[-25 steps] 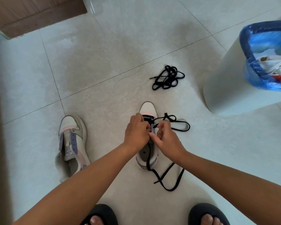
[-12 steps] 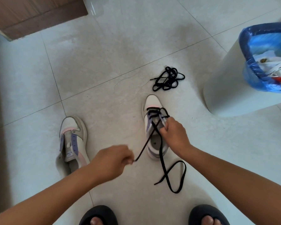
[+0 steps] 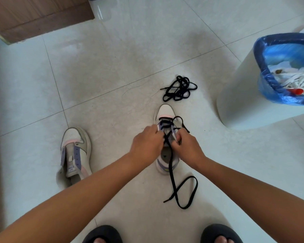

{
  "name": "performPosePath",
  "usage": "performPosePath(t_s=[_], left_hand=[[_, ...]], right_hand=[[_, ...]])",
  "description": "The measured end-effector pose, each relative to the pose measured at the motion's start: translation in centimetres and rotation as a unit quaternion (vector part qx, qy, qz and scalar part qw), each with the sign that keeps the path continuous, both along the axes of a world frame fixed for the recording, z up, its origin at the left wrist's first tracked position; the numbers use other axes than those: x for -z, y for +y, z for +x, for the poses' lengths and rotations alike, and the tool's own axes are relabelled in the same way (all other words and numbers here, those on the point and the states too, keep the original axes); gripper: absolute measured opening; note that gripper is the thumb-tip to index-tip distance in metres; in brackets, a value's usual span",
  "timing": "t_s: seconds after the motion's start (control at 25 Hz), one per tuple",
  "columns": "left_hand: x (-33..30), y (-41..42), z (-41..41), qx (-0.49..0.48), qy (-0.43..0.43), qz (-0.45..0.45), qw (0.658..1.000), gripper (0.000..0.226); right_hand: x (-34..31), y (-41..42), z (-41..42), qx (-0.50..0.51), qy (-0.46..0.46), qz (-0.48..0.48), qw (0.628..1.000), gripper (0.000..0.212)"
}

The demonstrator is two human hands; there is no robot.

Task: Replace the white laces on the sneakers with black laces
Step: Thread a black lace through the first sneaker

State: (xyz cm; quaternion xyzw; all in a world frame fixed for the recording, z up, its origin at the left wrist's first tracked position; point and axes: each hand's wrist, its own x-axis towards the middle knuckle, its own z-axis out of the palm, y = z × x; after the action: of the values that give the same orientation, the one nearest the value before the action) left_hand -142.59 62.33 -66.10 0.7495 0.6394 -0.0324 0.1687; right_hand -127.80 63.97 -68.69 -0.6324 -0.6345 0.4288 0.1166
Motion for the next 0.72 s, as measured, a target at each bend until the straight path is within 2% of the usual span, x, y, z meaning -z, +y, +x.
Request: performPosePath(t_s=[0.16, 0.28, 0.44, 0.56, 0.64, 0.72], left_hand=[[2.5, 2.9, 4.0, -0.045, 0.000, -0.047, 0.998, 0.022], [2.4, 3.9, 3.7, -0.080, -0.052, -0.073, 0.993, 0.021], [-0.4, 1.9, 1.3, 0.000, -0.088, -0.111, 0.990, 0.018], [-2.6, -2.1, -1.3, 0.118, -0.093, -0.207, 0.967, 0.016], [-3.6, -4.1, -3.0, 0.197, -0.017, -0.332, 0.922, 0.018], [-3.9, -5.4, -4.2, 0.222, 0.138, -0.414, 0.872, 0.023]], right_hand=[[-0.1, -0.2, 0.2, -0.027, -0.045, 0.000, 0.999, 0.022], [-0.1, -0.3, 0.3, -0.021, -0.042, 0.005, 0.999, 0.024], [0.0, -0.5, 0.6, -0.005, -0.077, 0.001, 0.997, 0.021], [0.1, -0.6, 0.4, -0.001, -0.097, -0.004, 0.995, 0.019], [0.1, -0.5, 0.3, 0.010, -0.094, -0.016, 0.995, 0.019], [0.0, -0.3, 0.2, 0.017, -0.081, -0.032, 0.996, 0.019]])
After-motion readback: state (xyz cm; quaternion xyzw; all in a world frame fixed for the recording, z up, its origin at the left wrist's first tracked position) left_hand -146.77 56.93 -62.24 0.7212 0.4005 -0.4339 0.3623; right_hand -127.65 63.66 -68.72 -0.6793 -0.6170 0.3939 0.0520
